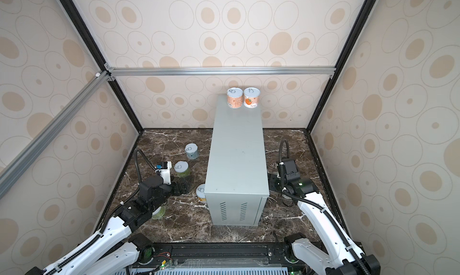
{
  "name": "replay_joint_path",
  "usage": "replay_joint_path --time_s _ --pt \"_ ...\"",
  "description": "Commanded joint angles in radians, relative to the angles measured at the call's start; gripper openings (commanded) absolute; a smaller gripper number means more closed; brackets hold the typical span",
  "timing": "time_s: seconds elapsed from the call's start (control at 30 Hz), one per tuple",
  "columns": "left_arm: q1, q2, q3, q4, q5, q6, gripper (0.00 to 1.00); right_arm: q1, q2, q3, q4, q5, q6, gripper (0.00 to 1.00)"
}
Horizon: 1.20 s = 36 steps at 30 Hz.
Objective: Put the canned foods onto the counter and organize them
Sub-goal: 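Close the right gripper on the pink-labelled can and lift it, then carry the held pink can up over the cabinet top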
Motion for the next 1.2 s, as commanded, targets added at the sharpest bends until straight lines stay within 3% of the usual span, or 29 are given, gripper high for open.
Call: replay_joint_path --time_s 0.0,0.7,1.17 --pt "0.0 -0.021 0.06 -0.054 0.008 0.026 0.99 0.004 -0.048 0.077 -0.049 0.0 -0.028 0.45" --pt "0.0 0.016 0.269 -0.159 -0.014 0.132 0.99 0.004 -0.109 0.43 -0.227 -0.046 -0.071 0.41" --pt "0.0 0.114 0.33 -0.131 -0.084 0.221 0.99 0.004 0.123 0.772 -0.349 -0.157 -0.167 0.39"
